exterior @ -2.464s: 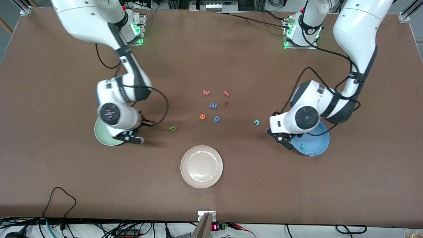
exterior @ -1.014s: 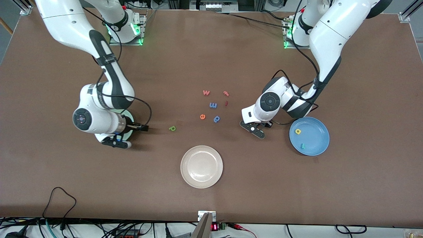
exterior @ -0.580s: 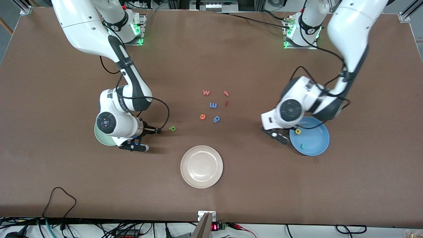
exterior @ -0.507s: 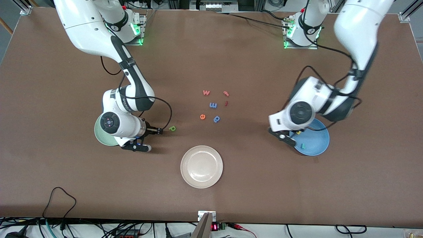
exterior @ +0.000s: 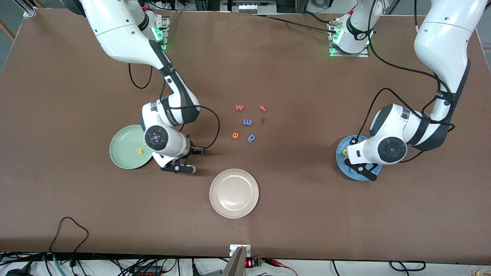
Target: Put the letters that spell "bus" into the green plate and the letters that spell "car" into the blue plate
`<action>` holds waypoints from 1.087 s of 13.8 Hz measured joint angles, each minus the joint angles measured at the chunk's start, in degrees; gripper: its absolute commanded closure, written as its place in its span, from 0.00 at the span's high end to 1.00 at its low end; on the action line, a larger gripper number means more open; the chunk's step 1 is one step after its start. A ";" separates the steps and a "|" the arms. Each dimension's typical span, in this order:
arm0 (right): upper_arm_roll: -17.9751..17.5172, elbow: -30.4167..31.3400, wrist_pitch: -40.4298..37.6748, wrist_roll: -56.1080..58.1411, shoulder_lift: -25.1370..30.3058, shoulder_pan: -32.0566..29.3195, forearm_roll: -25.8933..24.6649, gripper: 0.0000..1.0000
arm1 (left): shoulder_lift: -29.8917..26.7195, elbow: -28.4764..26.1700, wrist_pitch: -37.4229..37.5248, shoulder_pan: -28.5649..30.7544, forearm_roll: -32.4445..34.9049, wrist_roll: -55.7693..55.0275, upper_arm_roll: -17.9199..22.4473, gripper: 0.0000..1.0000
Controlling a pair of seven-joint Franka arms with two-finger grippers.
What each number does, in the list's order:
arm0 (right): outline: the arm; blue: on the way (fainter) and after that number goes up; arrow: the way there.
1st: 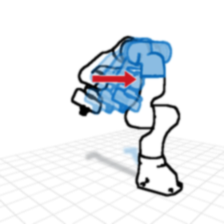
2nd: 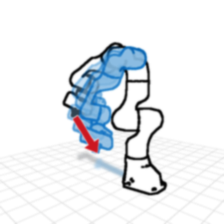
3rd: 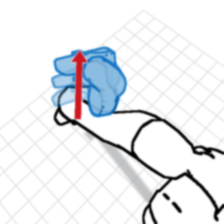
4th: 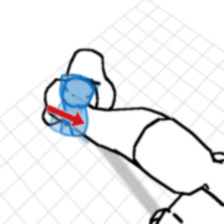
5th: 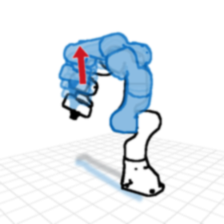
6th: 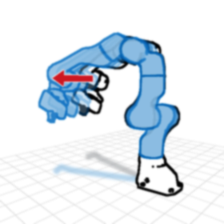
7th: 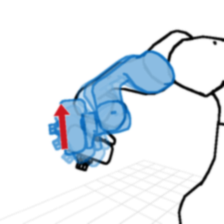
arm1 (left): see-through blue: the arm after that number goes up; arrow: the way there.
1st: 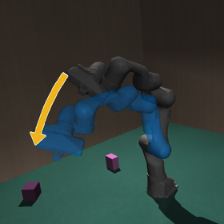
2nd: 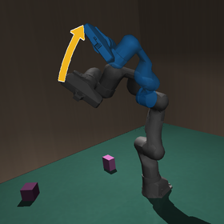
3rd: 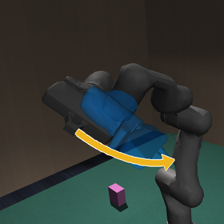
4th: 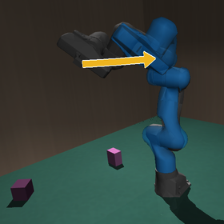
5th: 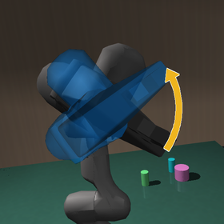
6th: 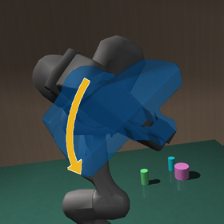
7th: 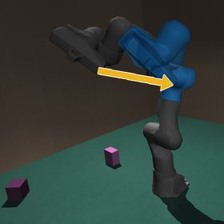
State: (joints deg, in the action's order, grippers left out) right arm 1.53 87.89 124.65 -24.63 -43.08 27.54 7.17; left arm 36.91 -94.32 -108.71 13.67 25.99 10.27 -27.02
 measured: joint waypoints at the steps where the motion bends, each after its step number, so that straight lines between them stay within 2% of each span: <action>1: 0.00 0.00 0.00 -0.29 -0.17 0.92 -1.11 0.56 | -1.03 0.64 0.40 -0.08 0.00 0.32 -0.36 1.00; 3: 0.02 -0.06 0.09 -0.36 -0.69 1.68 -2.03 0.56 | -4.45 3.11 3.36 -0.10 -0.55 0.35 -2.05 1.00; 6: 0.18 -0.12 0.19 -0.26 -1.00 1.68 -5.66 0.56 | -9.18 12.40 16.38 -0.41 -5.38 0.34 -3.27 1.00; 9: 0.21 -0.13 0.25 -0.31 -1.42 1.69 -6.93 0.56 | -10.21 22.23 28.09 -0.47 -7.00 0.47 -3.40 1.00; 12: 0.22 -0.16 0.76 -0.33 -1.55 1.69 -6.93 0.56 | -10.40 28.93 32.78 -0.64 -9.71 0.37 -2.83 1.00; 13: 0.22 -0.17 1.12 -0.33 -1.55 1.68 -6.93 0.56 | -10.93 29.64 32.59 -1.20 -10.52 0.22 -1.14 1.00; 15: 0.21 -0.19 2.53 -0.31 -1.55 1.71 -6.93 0.56 | -13.91 28.13 30.52 -5.11 -15.88 -0.67 7.03 1.00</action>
State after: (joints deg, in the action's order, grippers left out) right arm 1.74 87.69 127.18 -24.94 -44.63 29.24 0.24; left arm 23.00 -66.18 -78.19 8.56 10.11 9.60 -19.99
